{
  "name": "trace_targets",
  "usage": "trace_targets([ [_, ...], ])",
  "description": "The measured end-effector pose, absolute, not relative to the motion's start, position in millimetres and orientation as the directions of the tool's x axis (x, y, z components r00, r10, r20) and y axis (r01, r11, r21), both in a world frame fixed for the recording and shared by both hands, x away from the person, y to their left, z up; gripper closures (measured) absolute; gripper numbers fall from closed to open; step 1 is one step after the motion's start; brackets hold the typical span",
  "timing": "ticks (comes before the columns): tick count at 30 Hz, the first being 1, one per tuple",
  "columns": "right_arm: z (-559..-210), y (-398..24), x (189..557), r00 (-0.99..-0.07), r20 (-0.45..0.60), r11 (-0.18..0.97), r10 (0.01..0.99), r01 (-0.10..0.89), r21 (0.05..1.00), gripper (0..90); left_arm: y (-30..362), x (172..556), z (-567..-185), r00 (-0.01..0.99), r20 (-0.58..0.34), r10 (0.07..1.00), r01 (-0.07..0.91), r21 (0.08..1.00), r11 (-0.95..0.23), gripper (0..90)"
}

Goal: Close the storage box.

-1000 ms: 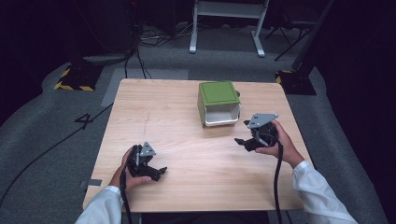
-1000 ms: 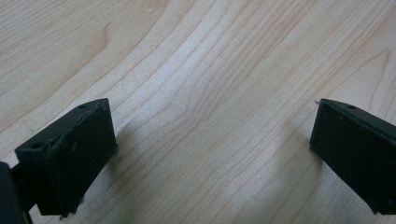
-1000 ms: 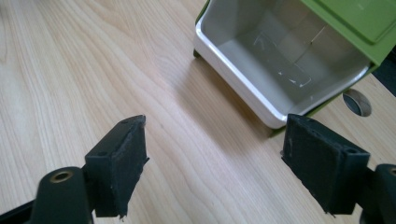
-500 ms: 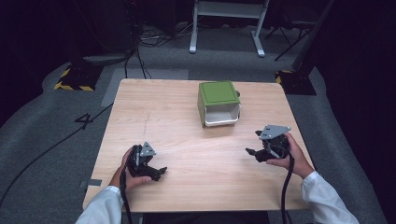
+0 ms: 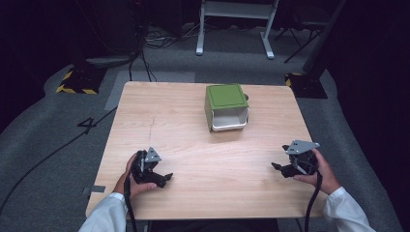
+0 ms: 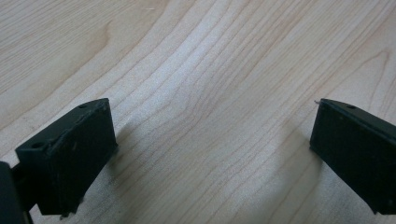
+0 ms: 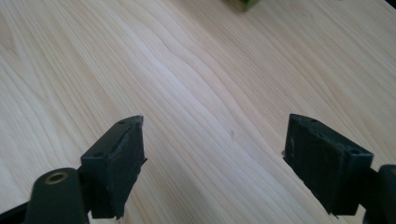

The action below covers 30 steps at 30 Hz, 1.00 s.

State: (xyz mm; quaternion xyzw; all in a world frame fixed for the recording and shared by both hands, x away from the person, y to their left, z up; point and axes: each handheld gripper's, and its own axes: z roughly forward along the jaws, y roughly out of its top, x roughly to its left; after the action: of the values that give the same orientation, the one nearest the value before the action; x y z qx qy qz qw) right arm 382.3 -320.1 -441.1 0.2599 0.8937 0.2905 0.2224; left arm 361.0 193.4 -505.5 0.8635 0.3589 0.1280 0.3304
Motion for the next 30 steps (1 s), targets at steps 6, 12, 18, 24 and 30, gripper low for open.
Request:
trace_targets([
  [6, -451, -342, 377, -0.749, -0.227, 0.675, 0.623, 0.368, 0.639, 19.3, 193, 361, -506, 0.707, -0.018, 0.707, 0.538, 0.663, -0.521, 0.4],
  [12, -471, -361, 372, -0.717, -0.195, 0.644, 0.67, 0.431, 0.632, 19.0, 194, 361, -505, 0.708, -0.015, 0.707, 0.536, 0.662, -0.523, 0.4],
  [18, -484, -384, 365, -0.681, -0.104, 0.557, 0.725, 0.491, 0.67, 19.0, 193, 361, -506, 0.707, -0.018, 0.707, 0.538, 0.663, -0.521, 0.4],
  [24, -497, -392, 360, -0.657, -0.052, 0.498, 0.752, 0.515, 0.698, 18.6, 193, 361, -506, 0.707, -0.018, 0.707, 0.538, 0.663, -0.521, 0.4],
  [30, -504, -395, 357, -0.623, -0.009, 0.425, 0.782, 0.523, 0.739, 16.8, 194, 360, -505, 0.706, -0.015, 0.708, 0.538, 0.661, -0.523, 0.4],
])
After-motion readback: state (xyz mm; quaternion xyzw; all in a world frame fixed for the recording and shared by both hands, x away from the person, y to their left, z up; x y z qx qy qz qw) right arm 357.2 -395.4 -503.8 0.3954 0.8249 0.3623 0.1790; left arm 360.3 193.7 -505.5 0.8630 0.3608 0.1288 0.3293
